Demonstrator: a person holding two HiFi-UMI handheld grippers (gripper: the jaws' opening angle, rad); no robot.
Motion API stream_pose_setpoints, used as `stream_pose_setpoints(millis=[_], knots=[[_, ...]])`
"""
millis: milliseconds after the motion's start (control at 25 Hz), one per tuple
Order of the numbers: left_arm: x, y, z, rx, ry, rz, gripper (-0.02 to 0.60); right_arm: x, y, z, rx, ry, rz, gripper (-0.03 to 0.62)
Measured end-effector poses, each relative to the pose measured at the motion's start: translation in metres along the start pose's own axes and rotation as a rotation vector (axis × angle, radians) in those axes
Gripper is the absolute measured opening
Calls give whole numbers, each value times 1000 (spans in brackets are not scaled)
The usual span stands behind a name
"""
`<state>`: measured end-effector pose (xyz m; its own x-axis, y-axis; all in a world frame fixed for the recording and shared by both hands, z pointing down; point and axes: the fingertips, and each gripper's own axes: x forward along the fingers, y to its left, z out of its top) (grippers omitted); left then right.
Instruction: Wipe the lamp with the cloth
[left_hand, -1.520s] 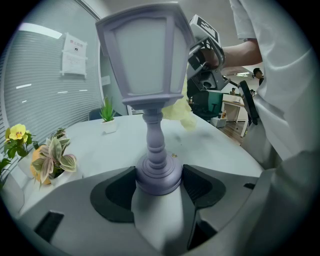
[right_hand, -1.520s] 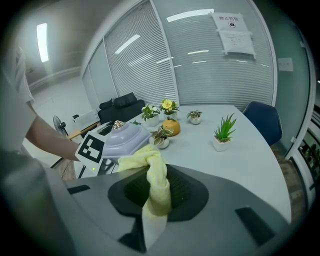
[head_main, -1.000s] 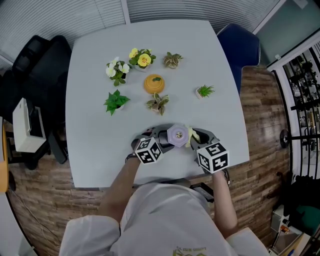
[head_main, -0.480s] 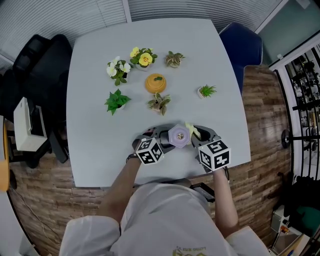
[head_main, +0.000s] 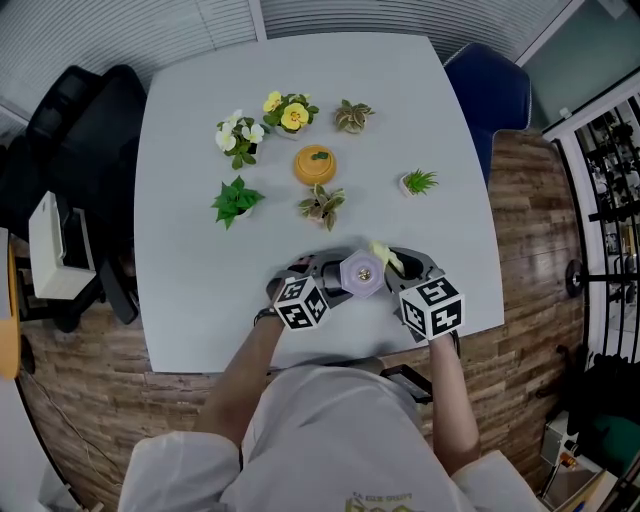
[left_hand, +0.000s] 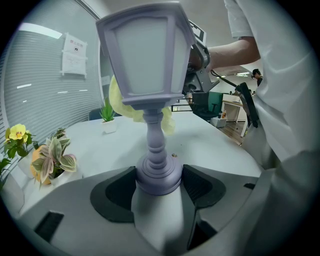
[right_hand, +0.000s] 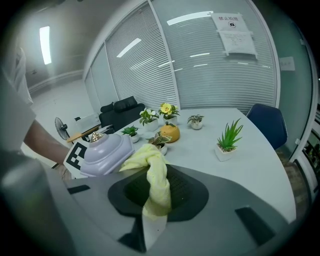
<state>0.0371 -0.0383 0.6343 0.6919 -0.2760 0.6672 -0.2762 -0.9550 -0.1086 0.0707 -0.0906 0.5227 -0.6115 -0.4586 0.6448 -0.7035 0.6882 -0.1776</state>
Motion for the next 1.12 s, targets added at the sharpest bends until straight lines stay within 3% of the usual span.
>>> stream_pose_setpoints(millis=[1120], knots=[[0,0,0,0,0,2,304,15,-4,8,-83,2,77,71]])
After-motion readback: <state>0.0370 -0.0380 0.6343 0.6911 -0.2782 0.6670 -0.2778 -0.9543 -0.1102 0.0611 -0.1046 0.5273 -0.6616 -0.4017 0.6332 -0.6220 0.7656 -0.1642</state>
